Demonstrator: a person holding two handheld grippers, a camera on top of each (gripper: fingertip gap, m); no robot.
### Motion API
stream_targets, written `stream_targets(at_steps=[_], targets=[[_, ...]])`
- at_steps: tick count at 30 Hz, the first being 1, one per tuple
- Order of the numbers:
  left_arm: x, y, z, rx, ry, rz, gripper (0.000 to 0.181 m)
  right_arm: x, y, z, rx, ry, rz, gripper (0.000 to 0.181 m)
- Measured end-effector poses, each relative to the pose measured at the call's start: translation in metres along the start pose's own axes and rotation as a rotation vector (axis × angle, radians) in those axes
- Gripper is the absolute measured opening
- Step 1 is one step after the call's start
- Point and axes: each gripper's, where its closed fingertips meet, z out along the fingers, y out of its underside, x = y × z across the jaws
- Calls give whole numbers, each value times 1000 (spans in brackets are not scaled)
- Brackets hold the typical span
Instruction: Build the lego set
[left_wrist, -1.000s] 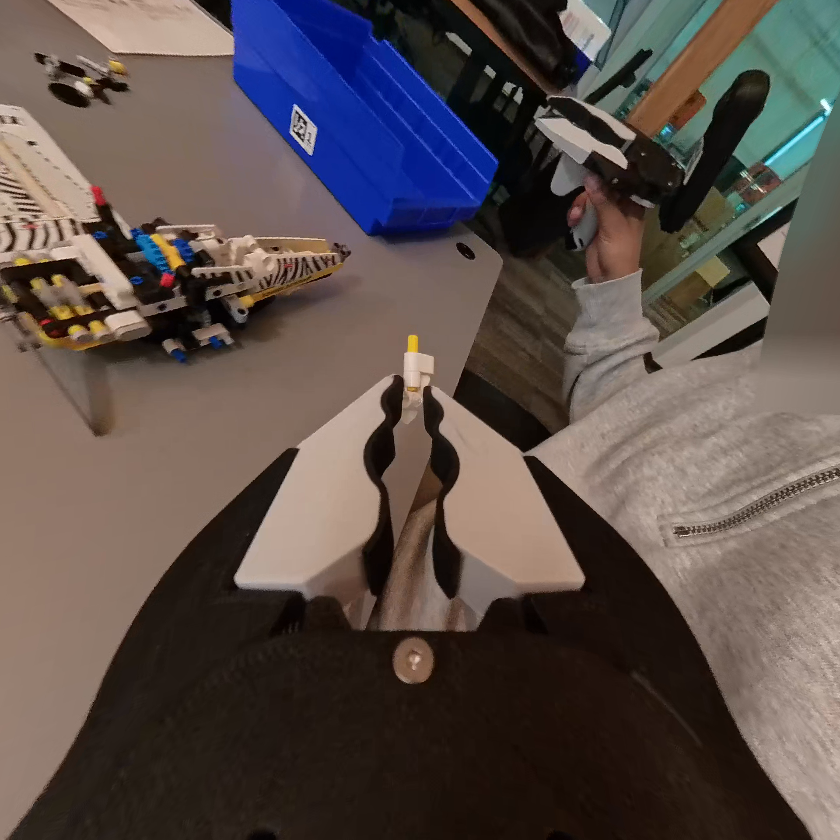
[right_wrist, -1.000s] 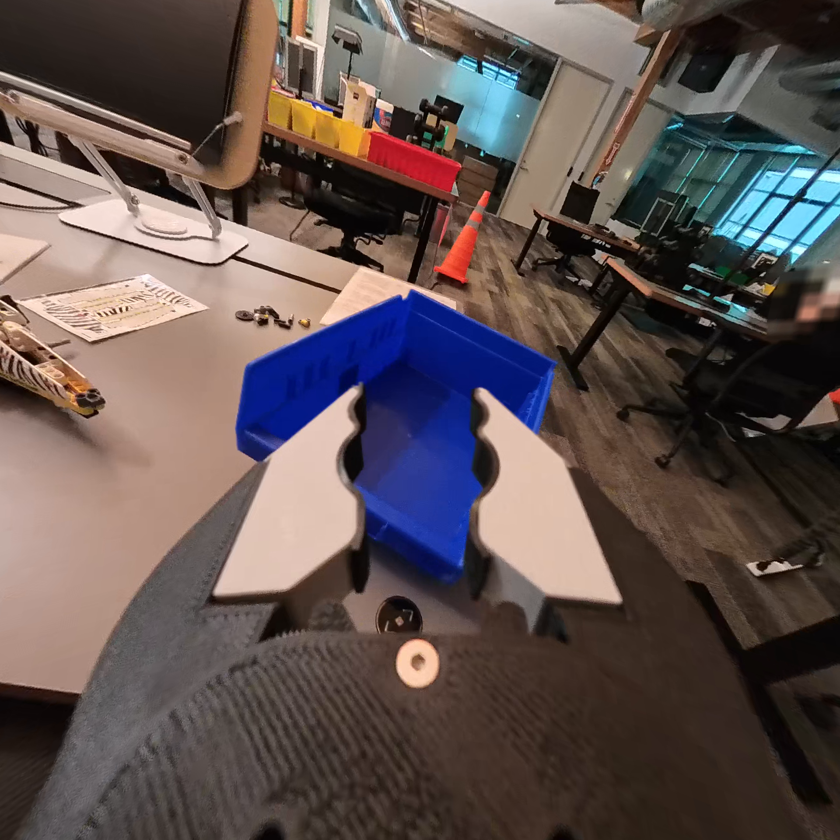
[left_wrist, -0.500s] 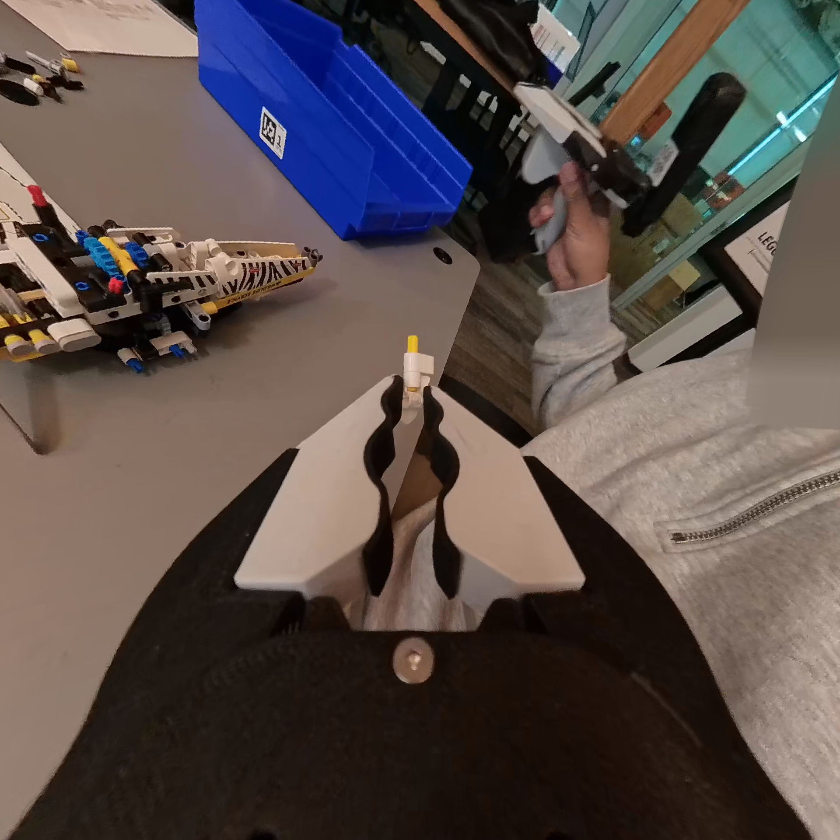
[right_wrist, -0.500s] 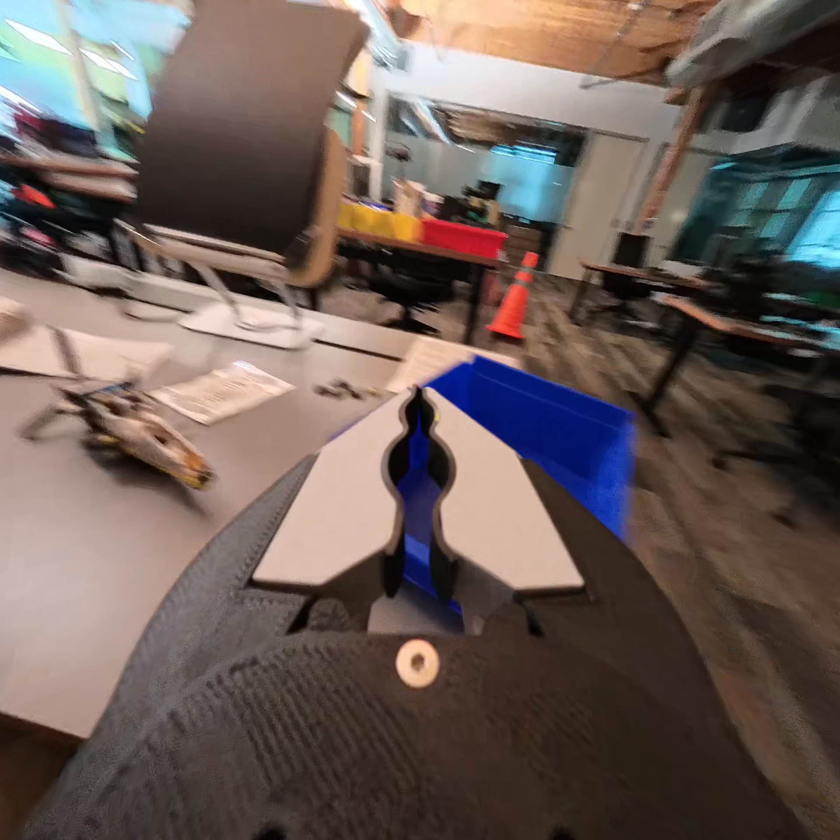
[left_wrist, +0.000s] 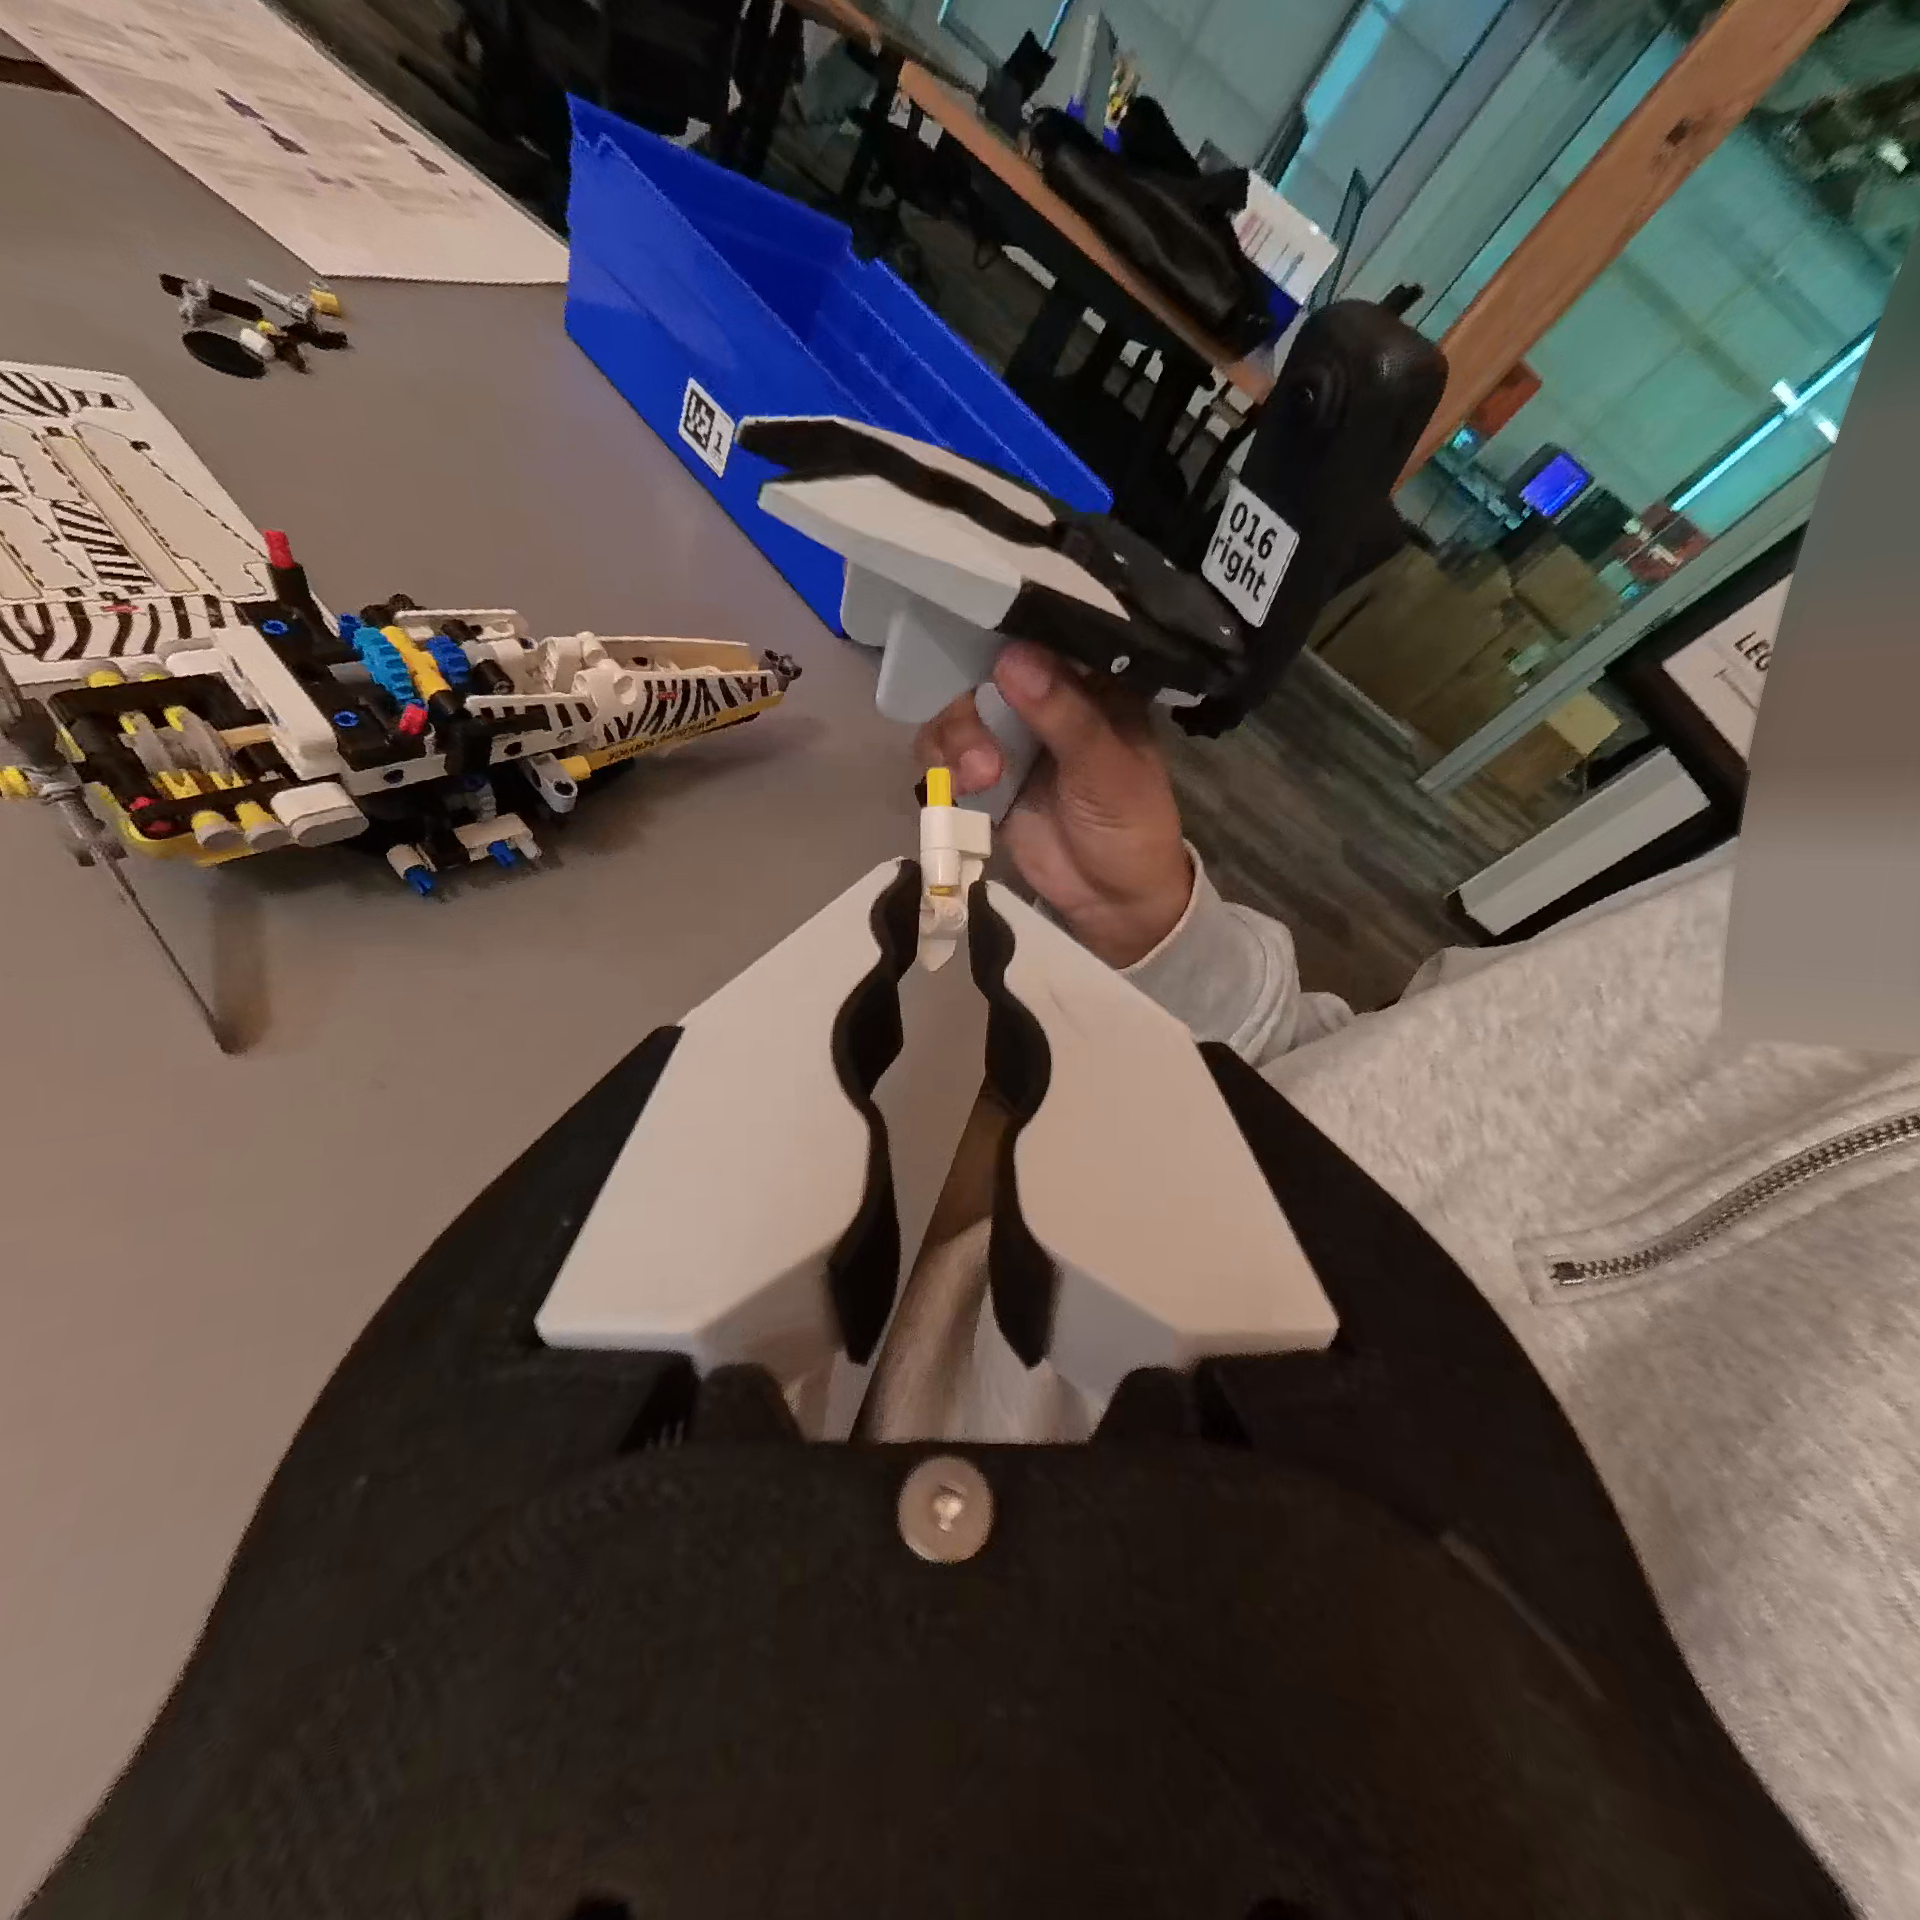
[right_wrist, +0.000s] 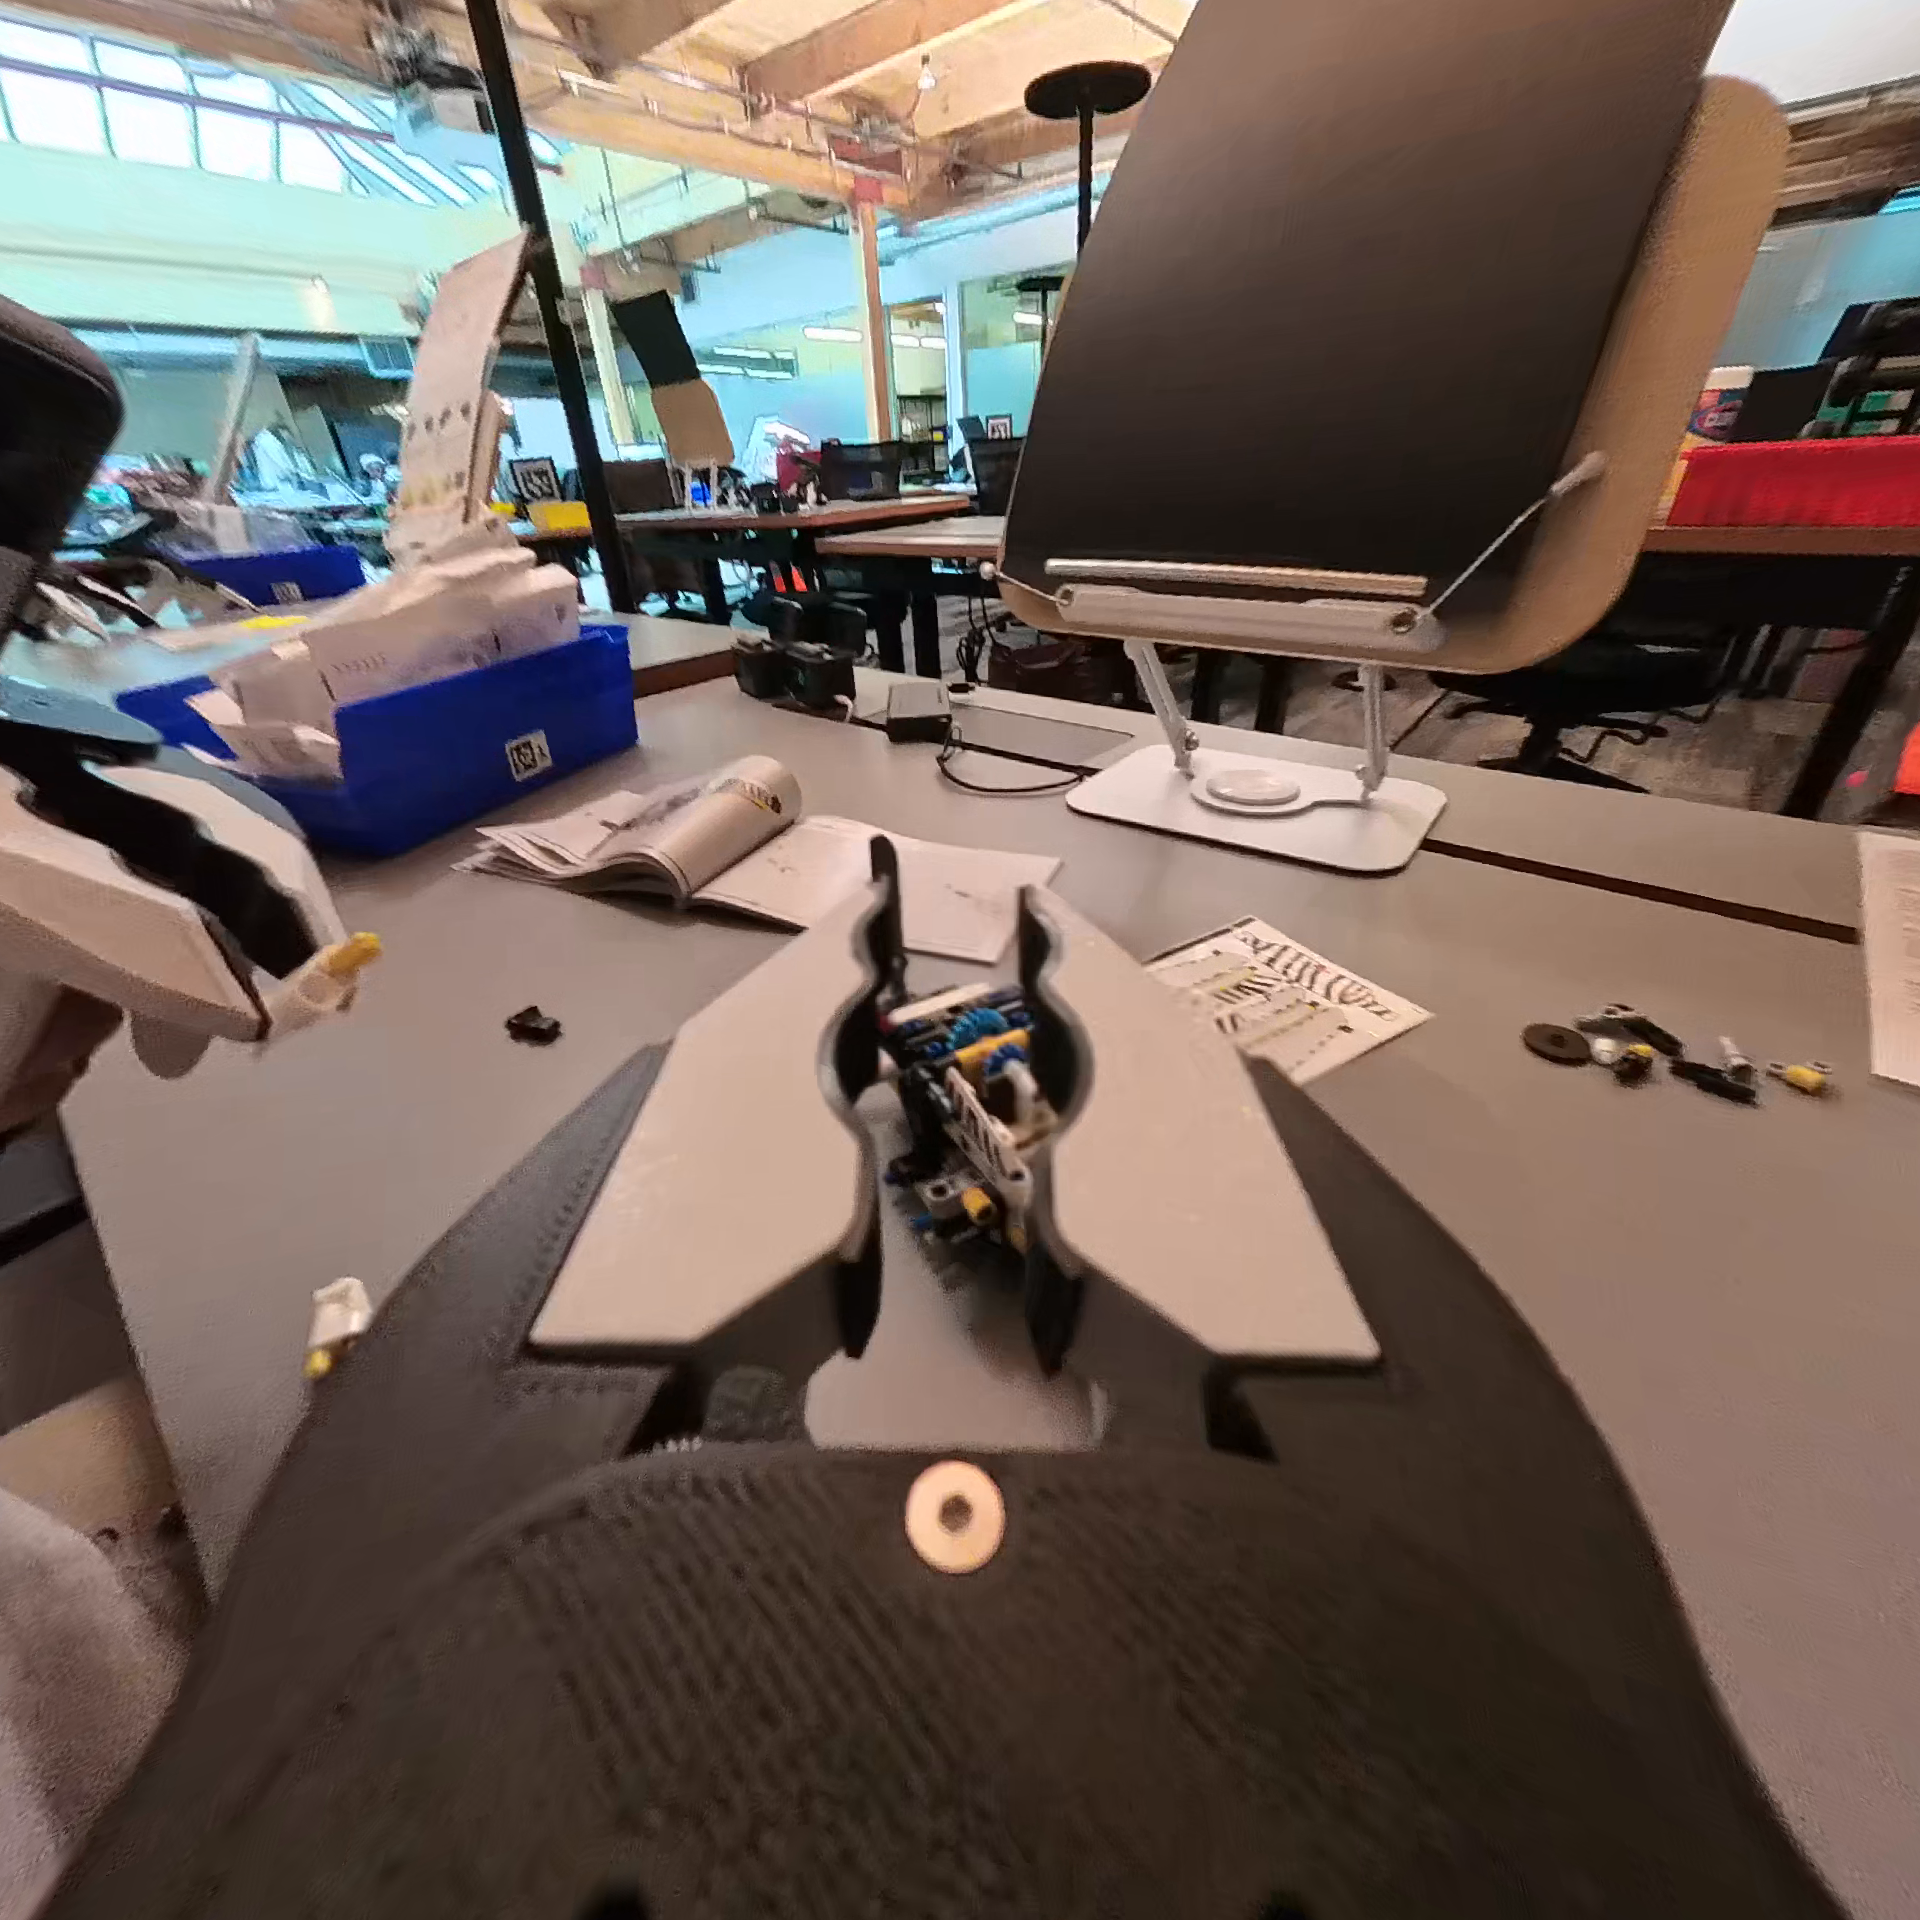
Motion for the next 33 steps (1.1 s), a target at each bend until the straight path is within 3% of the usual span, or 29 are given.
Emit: stream_targets(at_steps=[1,3,14,17,21,25,28,31,33], targets=[[-3,0,2,6,2,-10,7,4,2,-1,-7,9,-6,23],[-8,-1,6,10,11,-38,7,8,-1,-7,23,13,-13,0],[-23,-12,22,44,60,-85,7,23,17,-22,102,-6,24,8],[-34,-5,13,53,38,-81,7,28,19,-22,102,0,57,11],[-66,16,-12,-5,-95,-87,7,40,17,-21,88,51,49,12],[-77,24,-40,-60,-166,-52,8,72,-24,-26,29,106,-35,15],[-92,38,-50,-107,-211,-21,7,115,-48,-8,-185,120,-280,15],[-103,48,-48,-115,-208,-18,7,185,-22,22,-576,104,-568,18],[-107,58,-43,-154,-227,4,7,225,5,39,-804,51,-653,20]])
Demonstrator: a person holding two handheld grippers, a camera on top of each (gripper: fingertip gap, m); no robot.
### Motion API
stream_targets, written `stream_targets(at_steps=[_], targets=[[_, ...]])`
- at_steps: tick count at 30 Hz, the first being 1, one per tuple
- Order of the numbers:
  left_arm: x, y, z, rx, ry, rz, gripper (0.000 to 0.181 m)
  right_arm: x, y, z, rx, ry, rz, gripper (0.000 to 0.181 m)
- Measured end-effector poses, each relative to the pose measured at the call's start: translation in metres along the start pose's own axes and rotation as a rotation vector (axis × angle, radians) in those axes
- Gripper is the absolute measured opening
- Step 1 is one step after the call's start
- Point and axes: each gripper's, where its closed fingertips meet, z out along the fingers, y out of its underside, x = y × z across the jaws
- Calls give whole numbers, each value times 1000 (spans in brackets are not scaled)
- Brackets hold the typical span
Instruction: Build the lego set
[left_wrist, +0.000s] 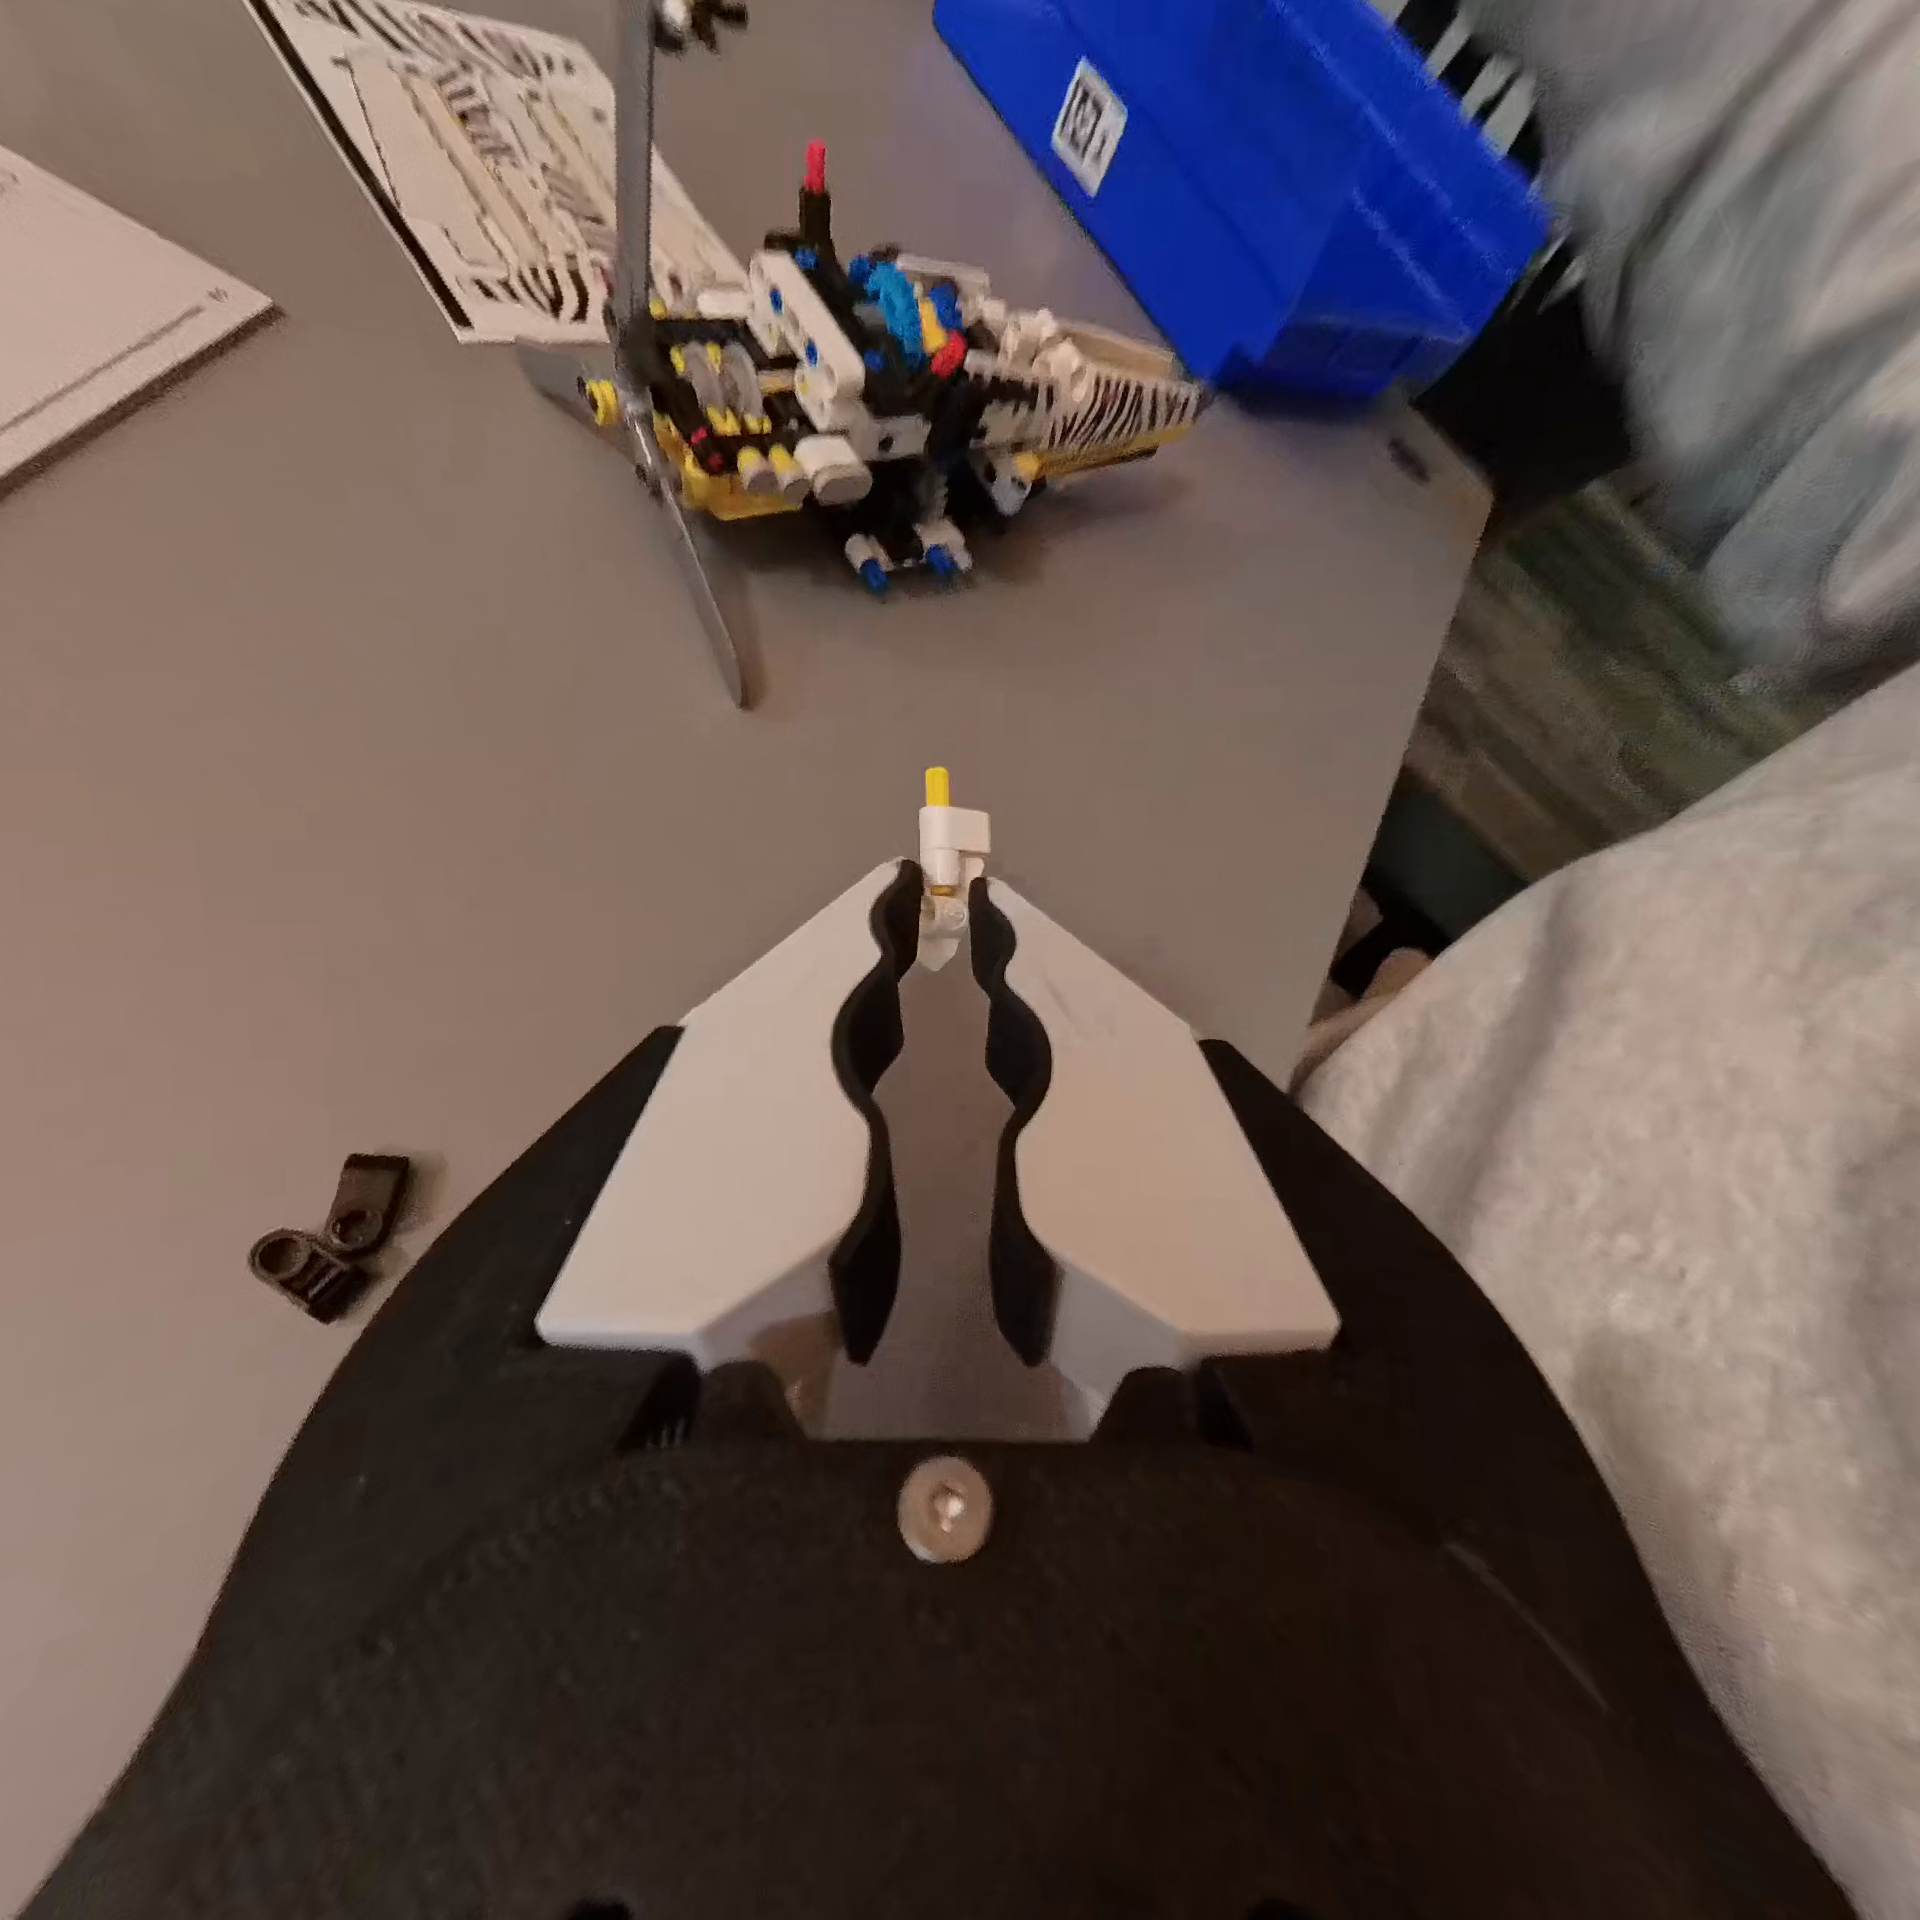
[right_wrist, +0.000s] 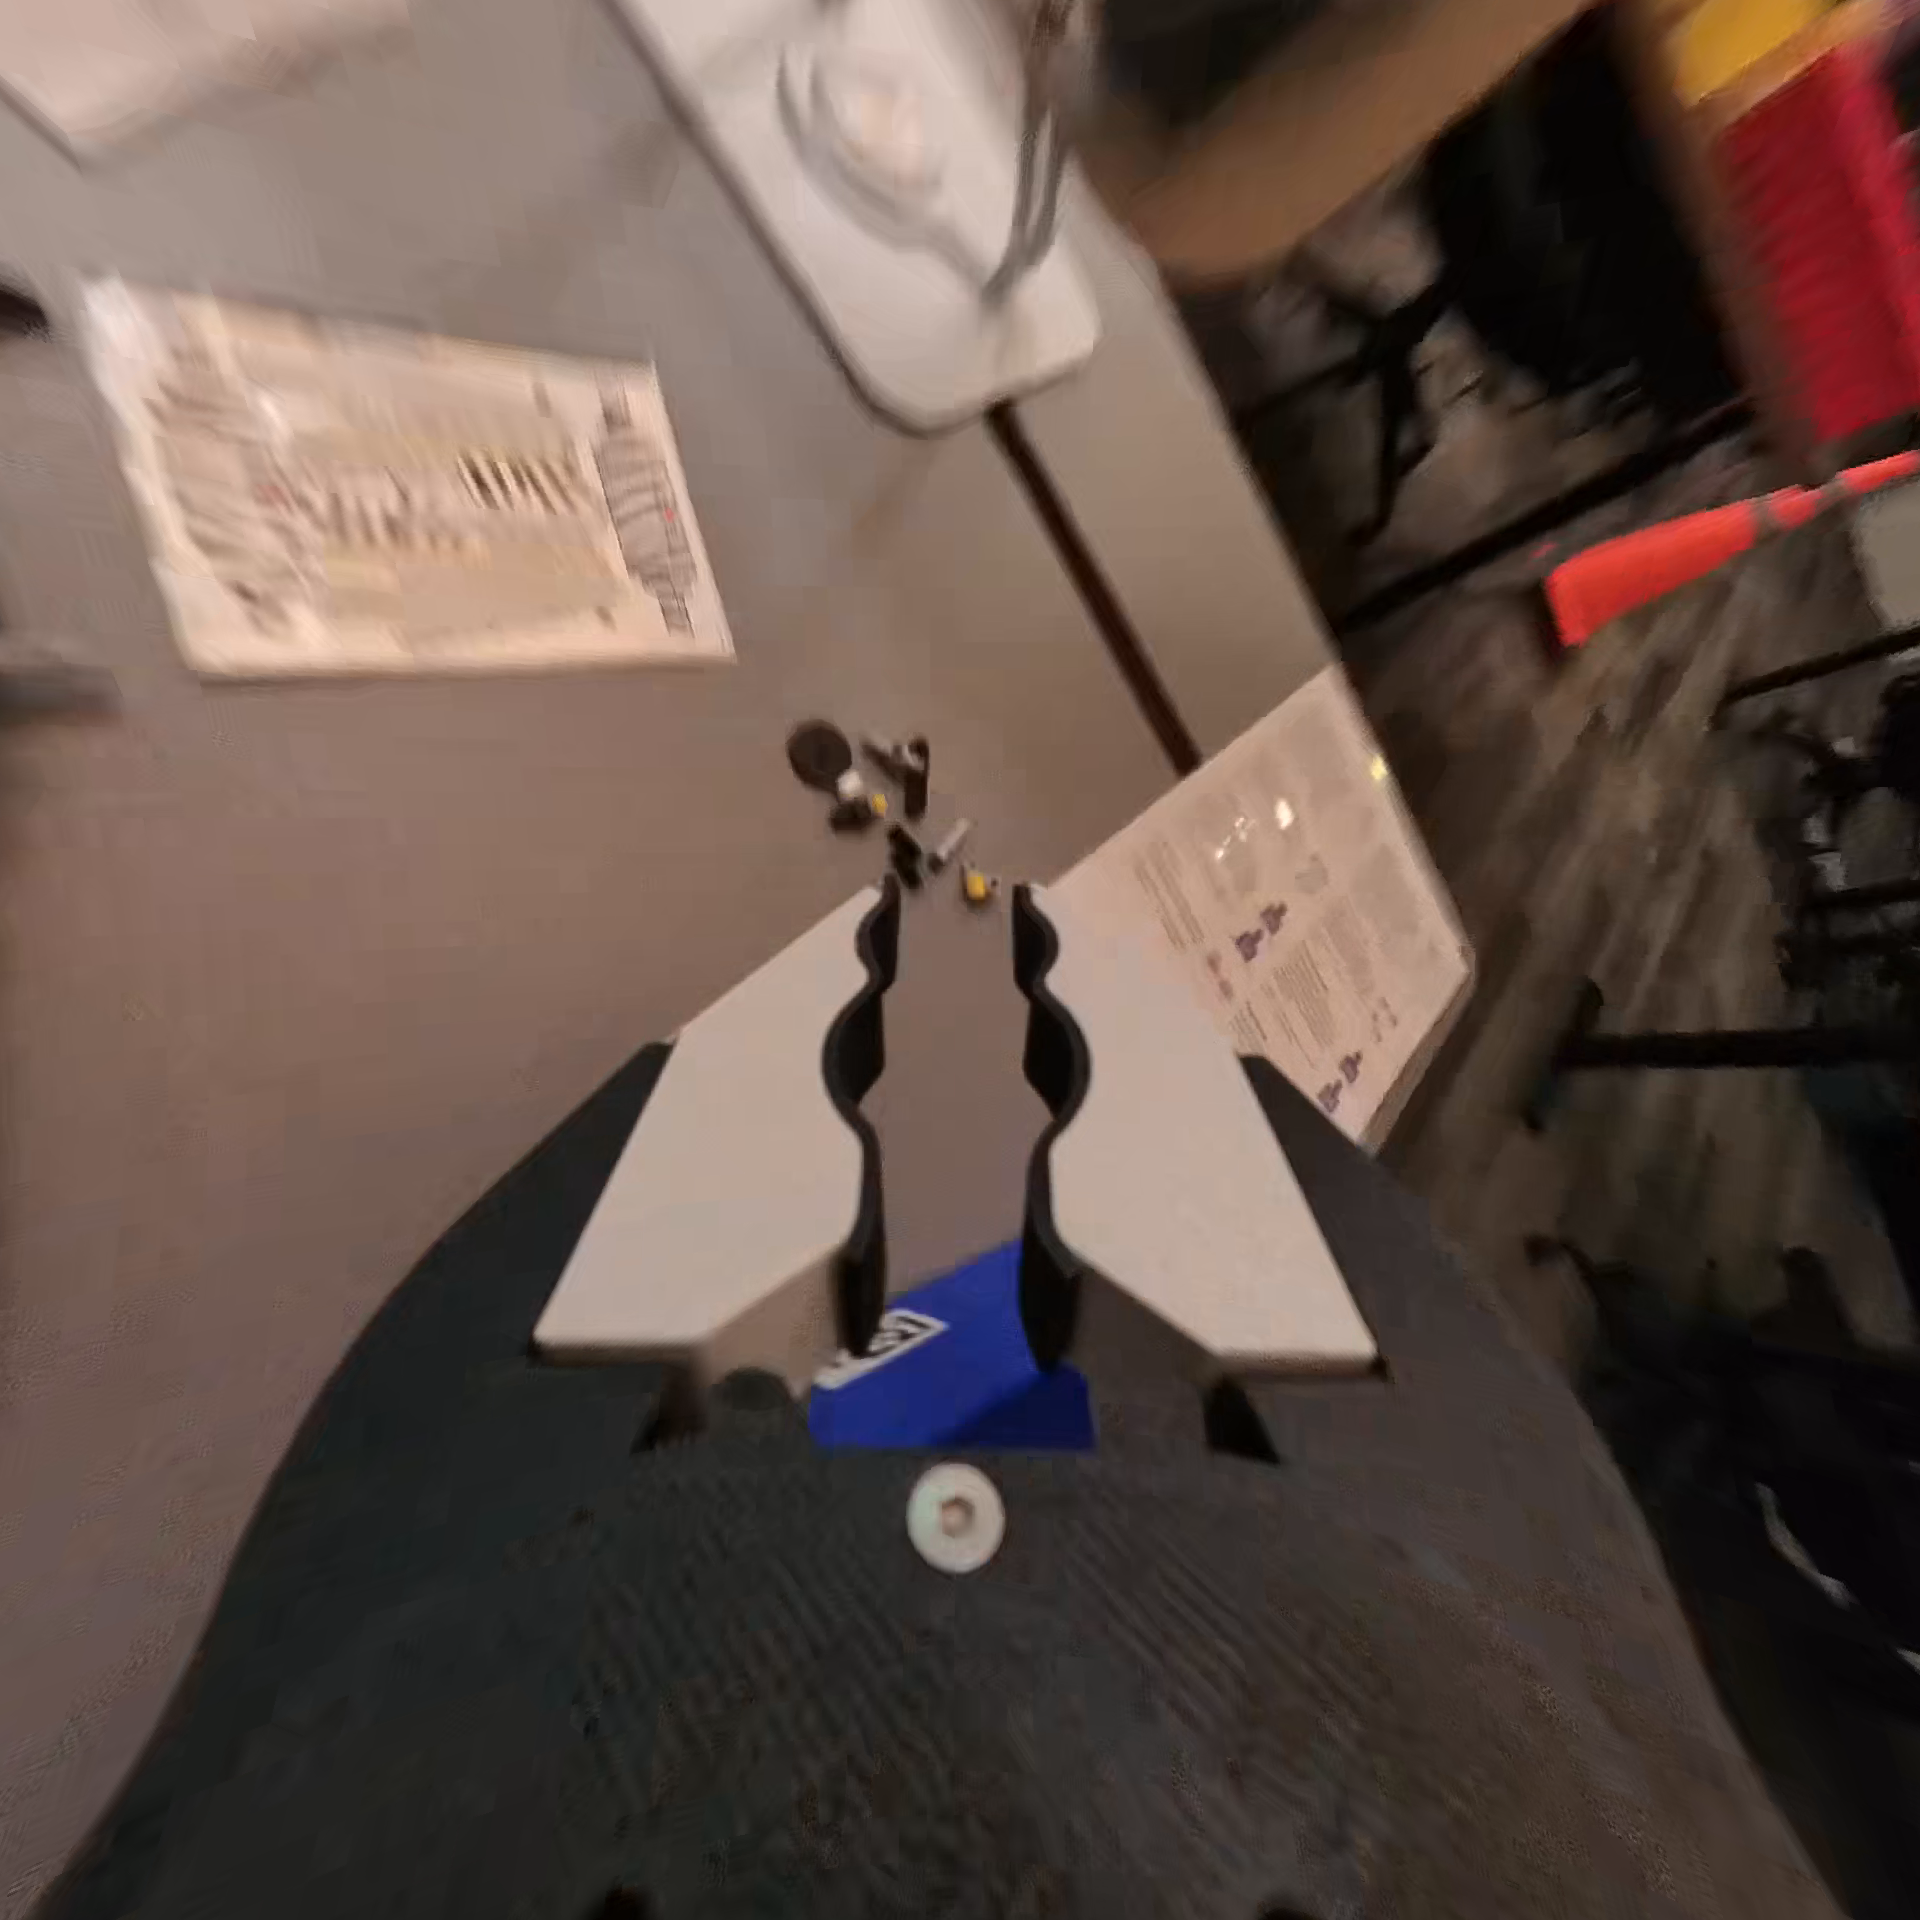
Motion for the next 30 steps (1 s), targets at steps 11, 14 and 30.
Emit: stream_targets(at_steps=[11,14,30], targets=[[-15,18,7,-68,4,-26,6,-19,56,122,-338,-428,-241,14],[-20,20,10,-90,10,-73,6,-22,59,135,-377,-443,-285,14],[-21,29,20,-179,-39,-17,6,-24,62,135,-418,-446,-293,0]])
